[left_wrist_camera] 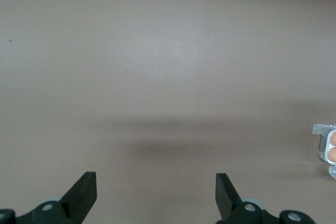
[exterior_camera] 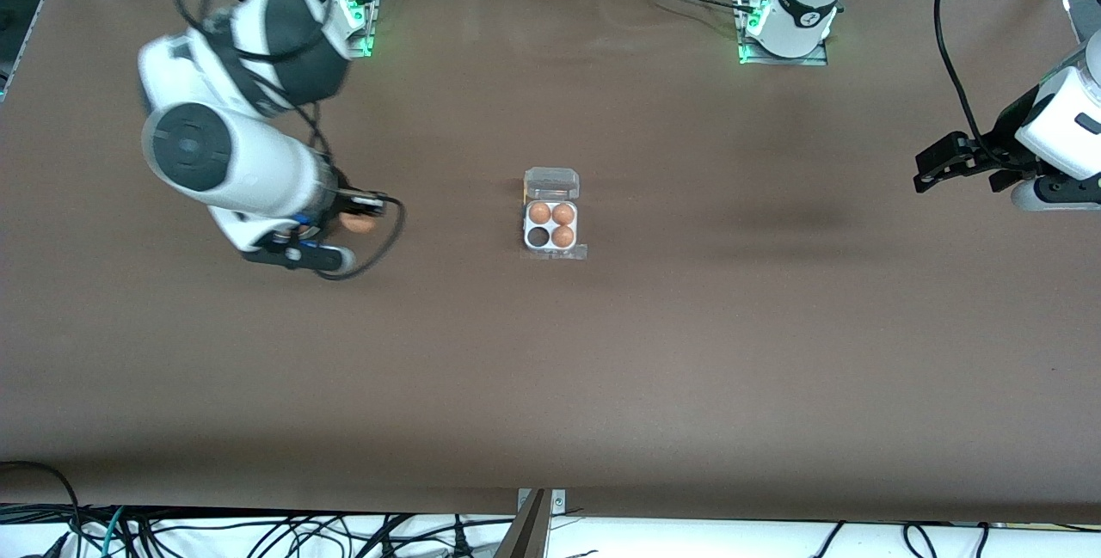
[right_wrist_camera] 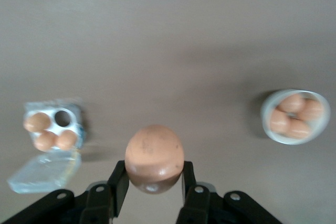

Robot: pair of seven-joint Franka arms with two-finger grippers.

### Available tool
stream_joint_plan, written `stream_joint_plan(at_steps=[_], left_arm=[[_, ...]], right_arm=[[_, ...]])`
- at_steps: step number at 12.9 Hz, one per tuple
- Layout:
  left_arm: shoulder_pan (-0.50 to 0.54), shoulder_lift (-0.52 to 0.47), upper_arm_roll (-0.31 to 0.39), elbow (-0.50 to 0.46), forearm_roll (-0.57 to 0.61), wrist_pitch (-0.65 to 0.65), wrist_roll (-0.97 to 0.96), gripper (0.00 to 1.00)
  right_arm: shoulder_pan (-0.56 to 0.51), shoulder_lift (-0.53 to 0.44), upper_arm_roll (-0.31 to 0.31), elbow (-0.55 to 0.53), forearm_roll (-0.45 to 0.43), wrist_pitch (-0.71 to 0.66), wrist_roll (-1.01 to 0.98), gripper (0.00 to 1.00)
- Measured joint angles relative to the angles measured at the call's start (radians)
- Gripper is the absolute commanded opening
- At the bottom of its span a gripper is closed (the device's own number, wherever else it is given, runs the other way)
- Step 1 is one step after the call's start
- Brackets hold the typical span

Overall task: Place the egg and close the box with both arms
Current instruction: 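Carry the egg to the clear carton and lower it into the empty slot, then open the right gripper to release the egg while the left gripper reaches the lid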

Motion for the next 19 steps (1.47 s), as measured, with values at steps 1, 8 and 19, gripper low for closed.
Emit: stream_joint_plan(at_steps=[1,8,19], left_arm=[[0.0,0.0,0.0,0.0,0.0,0.0,0.0,1.0],[-0.016,0.004,-0.01,0.0,0.0,0.0,0.0,1.0],[-0.039,0.07,-0.039,0.0,-0.309,-0.002,-0.003,1.0]], right_arm=[[0.031,0.031,0.0,0.009,0.008,0.042,0.033,0.0],[0.213,0.169,0.001,0.019,0.015,0.232,0.2,0.0],[0.308,0.309,-0.003,0.007,-0.03,0.396,0.298,0.0]])
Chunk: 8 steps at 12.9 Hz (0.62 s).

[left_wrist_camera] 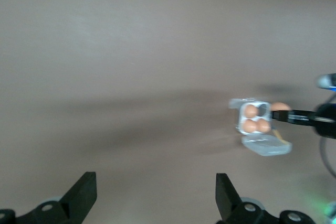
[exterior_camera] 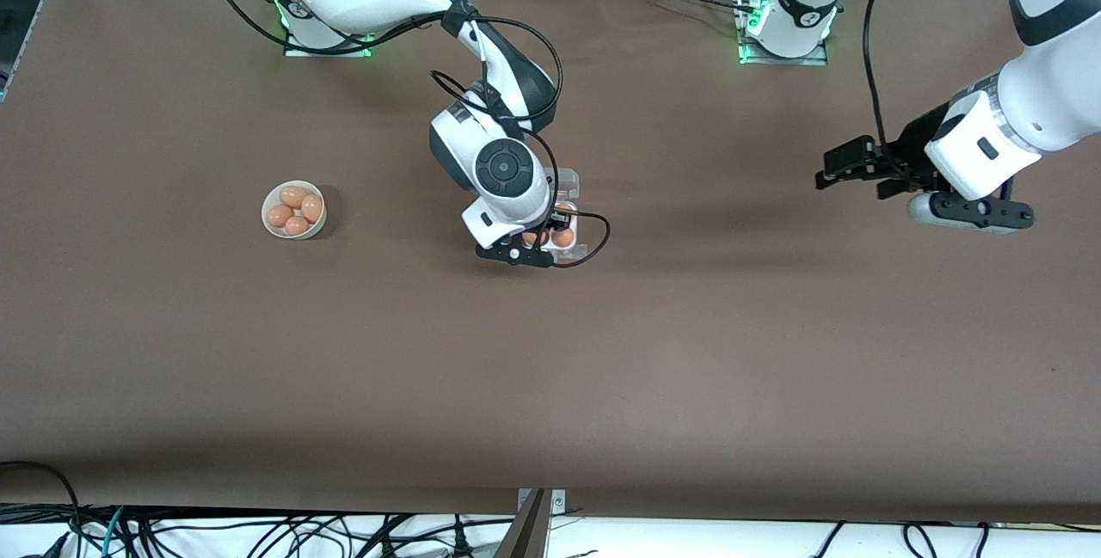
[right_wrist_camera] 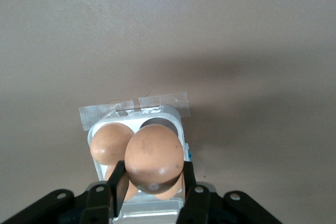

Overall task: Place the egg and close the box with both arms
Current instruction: 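Open the right gripper to release the egg while the left gripper reaches the lid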

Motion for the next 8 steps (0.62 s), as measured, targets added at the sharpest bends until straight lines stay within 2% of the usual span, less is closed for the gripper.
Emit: stream_joint_plan(at_steps=[4,5,6,7,8], left_arm=[[-0.039,0.048,-0.008,0.0,-0.078,-0.001,-0.059,1.0],[-0.062,0.061,-0.011,-0.001,-0.078,-0.001,-0.078,1.0],[-0.084,0.074,-0.013,-0.001,-0.078,-0.001,-0.089,1.0],[-0.105,0.086,-0.015,-0.001,-0.078,-0.001,-0.096,0.98],[-0.121,0.098,-0.017,-0.001,-0.083,-0.001,-0.098,0.92]], right_arm=[[0.015,0.019,-0.003,-0.01,-0.031,0.024,0.036,0.0],[0.018,0.024,-0.003,-0.013,-0.035,0.036,0.04,0.21],[0.02,0.029,-0.004,-0.013,-0.036,0.043,0.042,0.86],[0.021,0.033,-0.005,-0.013,-0.036,0.048,0.044,1.0],[0.021,0.035,-0.005,-0.013,-0.036,0.049,0.045,1.0]])
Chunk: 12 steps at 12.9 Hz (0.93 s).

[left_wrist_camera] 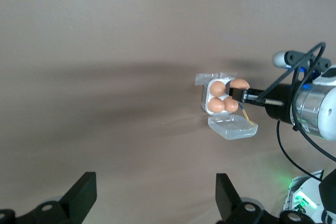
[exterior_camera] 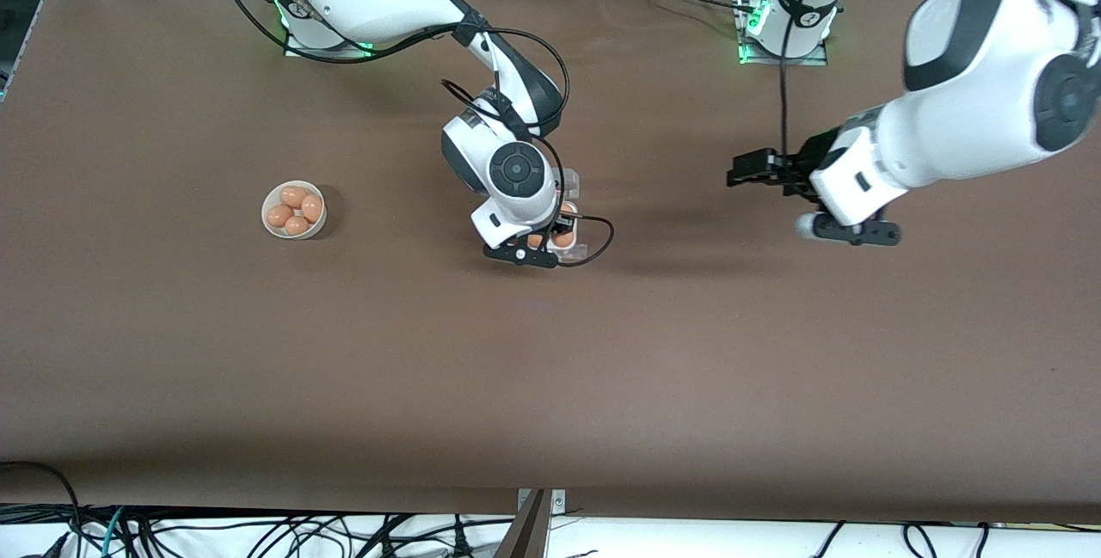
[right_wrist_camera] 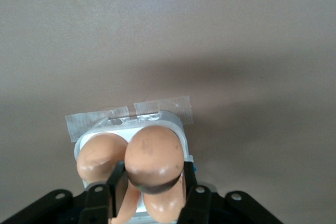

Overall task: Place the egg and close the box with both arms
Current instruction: 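Open the right gripper to release the egg while the left gripper reaches the lid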

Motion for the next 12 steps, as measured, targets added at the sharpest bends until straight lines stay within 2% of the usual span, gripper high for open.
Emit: stream_joint_plan(at_steps=[2,5,6,9,12], left_arm=[[-0.023,0.023,-0.002,0.0,-0.014,-0.017,0.0,0.71],[-0.061,0.053,-0.006,0.0,-0.016,-0.052,0.001,0.3],[-0.071,0.065,-0.014,0.0,-0.016,-0.06,0.001,0.21],[-0.095,0.104,-0.037,-0.001,-0.016,-0.068,-0.007,0.05],[-0.148,0.16,-0.044,-0.001,-0.076,-0.069,-0.052,0.04]], right_arm=[[0.0,0.0,-0.001,0.0,-0.001,0.001,0.005,1.0],[0.0,-0.003,-0.005,0.001,-0.002,0.0,0.007,1.0],[-0.001,-0.009,-0.009,0.004,-0.004,-0.008,0.006,1.0],[-0.034,-0.062,-0.018,0.015,-0.004,-0.125,-0.045,1.0],[-0.115,-0.16,-0.021,-0.004,-0.002,-0.242,-0.155,1.0]])
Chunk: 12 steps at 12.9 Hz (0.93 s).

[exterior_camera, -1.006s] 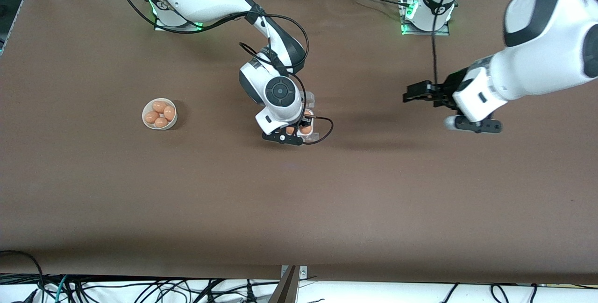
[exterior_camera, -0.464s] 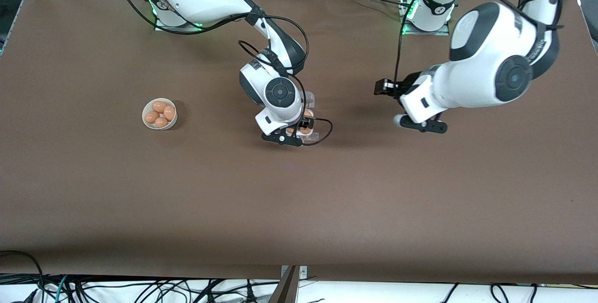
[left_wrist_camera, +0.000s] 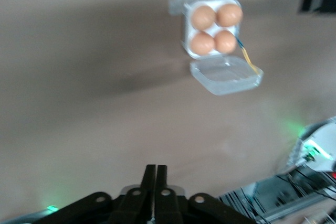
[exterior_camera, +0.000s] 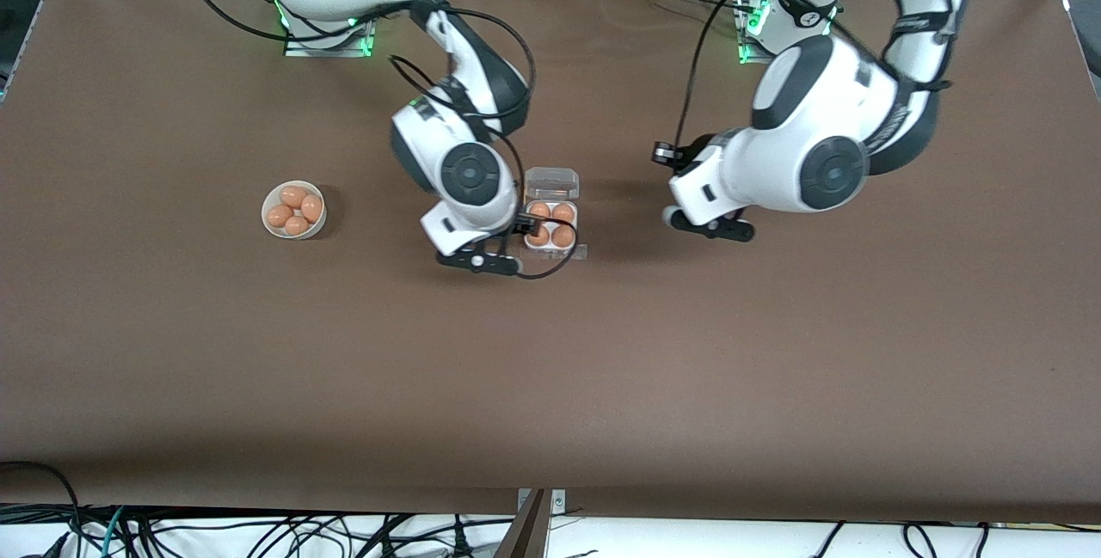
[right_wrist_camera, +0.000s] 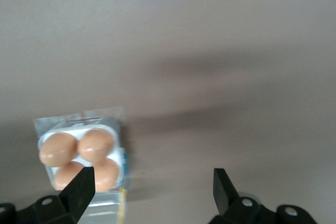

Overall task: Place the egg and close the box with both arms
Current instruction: 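Open the right gripper to release the egg while the left gripper reaches the lid, then fold the carton lid shut with the left gripper while the right gripper withdraws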

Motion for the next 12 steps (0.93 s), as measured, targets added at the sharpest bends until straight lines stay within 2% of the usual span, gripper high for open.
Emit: stream_joint_plan(at_steps=[3,4,7,9,12], left_arm=[[-0.062,0.076,-0.003,0.0,-0.067,0.001,-0.01,0.04],[-0.089,0.097,-0.004,0.0,-0.071,0.001,-0.019,0.04],[-0.179,0.157,-0.005,0.002,-0.094,0.008,-0.092,0.04],[-0.228,0.2,-0.006,0.003,-0.096,0.031,-0.113,0.04],[-0.266,0.251,-0.006,0.012,-0.096,0.107,-0.147,0.04]], right_arm=[[-0.11,-0.152,-0.011,-0.142,0.01,-0.041,-0.168,1.0],[-0.131,-0.21,-0.036,-0.203,0.011,-0.053,-0.227,1.0],[-0.141,-0.378,-0.17,-0.365,0.014,-0.114,-0.377,1.0],[-0.142,-0.452,-0.27,-0.404,0.014,-0.191,-0.493,1.0],[-0.144,-0.516,-0.412,-0.41,0.015,-0.229,-0.66,1.0]])
